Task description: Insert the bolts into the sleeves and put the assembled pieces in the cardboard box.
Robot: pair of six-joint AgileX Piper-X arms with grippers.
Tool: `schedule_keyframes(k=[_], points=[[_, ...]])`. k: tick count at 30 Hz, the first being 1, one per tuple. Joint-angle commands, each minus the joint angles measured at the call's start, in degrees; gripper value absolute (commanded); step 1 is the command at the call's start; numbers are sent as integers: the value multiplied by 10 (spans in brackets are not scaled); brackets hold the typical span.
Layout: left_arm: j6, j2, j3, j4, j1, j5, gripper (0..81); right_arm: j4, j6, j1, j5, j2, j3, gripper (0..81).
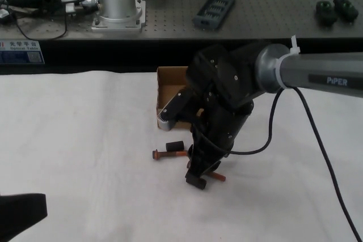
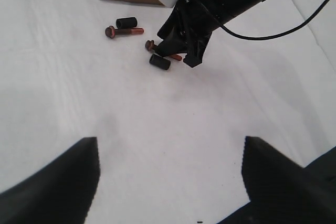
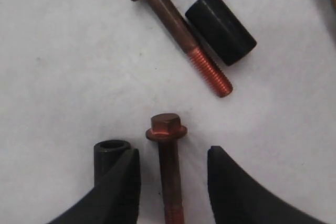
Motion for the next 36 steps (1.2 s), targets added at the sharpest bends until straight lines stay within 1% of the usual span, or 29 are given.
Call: schedule_keyframes(k=[1,12,14,16,17,19,21,22,28,36], points=[[6,-5,-5,-3,1,-1,546,-1,-4,-3,-8,7,-6,314],[6,-5,-5,-3,1,-1,546,-15,-4,-3,-8,28,-6,314],[6,-5,-5,-3,1,-1,546,-15,-4,-3,-8,30,-6,301],[6,-5,-5,-3,1,-1,546,-15,-4,-3,-8,30,-6,256],[6,-5,-5,-3,1,-1,546,-15,-4,-3,-8,30,-6,217],[6,-5,-5,-3,1,-1,546,-12,-4,-3,-4,30,-8,123],[6,-5,-5,-3,1,-1,546,1,-4,-3,-4,30,-10,10],[8,-5,-5,-3,1,-2,546,12,-4,-3,-4,30,-14,26],[25,-5,-5,-3,1,-4,546,85,-4,-3,-4,10,-37,27],[24,28,-5,-13,1,1,546,129,-4,-3,-4,-104,-34,27]])
